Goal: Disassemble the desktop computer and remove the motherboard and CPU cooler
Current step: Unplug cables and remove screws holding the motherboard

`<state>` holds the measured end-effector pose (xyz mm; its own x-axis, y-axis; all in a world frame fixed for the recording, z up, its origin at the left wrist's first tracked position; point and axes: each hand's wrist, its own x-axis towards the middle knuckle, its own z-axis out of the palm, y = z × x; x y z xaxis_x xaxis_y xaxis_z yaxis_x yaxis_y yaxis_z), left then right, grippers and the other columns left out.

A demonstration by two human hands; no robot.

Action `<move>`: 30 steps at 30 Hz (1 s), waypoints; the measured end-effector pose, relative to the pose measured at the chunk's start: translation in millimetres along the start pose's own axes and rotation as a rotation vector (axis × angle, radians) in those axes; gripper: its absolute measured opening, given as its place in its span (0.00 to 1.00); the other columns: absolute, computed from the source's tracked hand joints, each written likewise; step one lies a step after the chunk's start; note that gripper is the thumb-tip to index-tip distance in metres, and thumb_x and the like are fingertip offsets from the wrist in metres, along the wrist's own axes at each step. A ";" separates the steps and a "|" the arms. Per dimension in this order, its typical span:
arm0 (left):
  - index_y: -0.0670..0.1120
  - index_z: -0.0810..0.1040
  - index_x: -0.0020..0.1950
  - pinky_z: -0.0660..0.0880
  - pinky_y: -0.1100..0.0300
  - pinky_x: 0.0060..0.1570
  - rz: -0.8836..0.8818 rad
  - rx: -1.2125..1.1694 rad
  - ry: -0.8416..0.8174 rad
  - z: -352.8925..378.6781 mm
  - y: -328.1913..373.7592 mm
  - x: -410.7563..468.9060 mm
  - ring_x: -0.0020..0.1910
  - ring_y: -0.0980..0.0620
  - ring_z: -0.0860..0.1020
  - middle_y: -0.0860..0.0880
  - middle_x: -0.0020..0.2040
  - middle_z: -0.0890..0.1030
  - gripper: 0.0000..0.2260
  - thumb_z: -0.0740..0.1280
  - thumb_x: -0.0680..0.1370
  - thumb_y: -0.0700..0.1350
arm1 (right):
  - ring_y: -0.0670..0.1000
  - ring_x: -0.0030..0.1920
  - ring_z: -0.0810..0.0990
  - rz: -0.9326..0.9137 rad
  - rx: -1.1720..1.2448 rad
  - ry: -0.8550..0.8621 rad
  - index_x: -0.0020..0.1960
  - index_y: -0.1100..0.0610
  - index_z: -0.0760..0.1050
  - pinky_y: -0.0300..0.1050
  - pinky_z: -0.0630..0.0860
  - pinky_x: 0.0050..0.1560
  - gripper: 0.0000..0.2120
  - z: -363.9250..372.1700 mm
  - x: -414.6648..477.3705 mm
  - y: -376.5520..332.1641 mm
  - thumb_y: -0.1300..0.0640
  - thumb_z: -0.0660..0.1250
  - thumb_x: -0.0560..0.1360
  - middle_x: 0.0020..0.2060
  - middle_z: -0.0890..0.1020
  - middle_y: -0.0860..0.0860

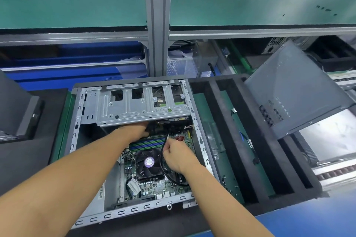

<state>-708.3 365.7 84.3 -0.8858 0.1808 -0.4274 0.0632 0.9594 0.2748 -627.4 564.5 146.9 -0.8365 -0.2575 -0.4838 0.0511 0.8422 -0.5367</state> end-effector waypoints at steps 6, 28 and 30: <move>0.46 0.65 0.75 0.66 0.52 0.67 -0.043 -0.006 -0.071 -0.6 -3.5 6.0 0.69 0.41 0.70 0.42 0.73 0.69 0.23 0.65 0.81 0.49 | 0.58 0.47 0.80 0.009 -0.005 -0.001 0.55 0.56 0.74 0.52 0.79 0.50 0.10 2.3 -0.7 0.4 0.57 0.55 0.80 0.49 0.82 0.56; 0.44 0.68 0.70 0.70 0.51 0.63 -0.045 0.160 0.003 -0.8 8.2 4.8 0.62 0.40 0.74 0.41 0.67 0.74 0.18 0.62 0.81 0.44 | 0.58 0.46 0.80 0.035 0.016 -0.016 0.54 0.56 0.74 0.49 0.77 0.45 0.09 2.6 3.5 0.0 0.57 0.56 0.80 0.47 0.82 0.55; 0.44 0.68 0.71 0.70 0.50 0.65 -0.040 0.165 0.000 -0.5 8.2 3.4 0.64 0.39 0.73 0.40 0.69 0.73 0.18 0.62 0.81 0.45 | 0.58 0.45 0.80 0.037 0.020 -0.017 0.54 0.56 0.74 0.48 0.75 0.43 0.10 2.5 3.9 0.3 0.57 0.56 0.80 0.47 0.82 0.56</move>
<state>-711.0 374.0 85.6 -0.8891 0.1417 -0.4353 0.1026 0.9884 0.1122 -629.2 562.5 143.2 -0.8245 -0.2348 -0.5148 0.0924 0.8417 -0.5320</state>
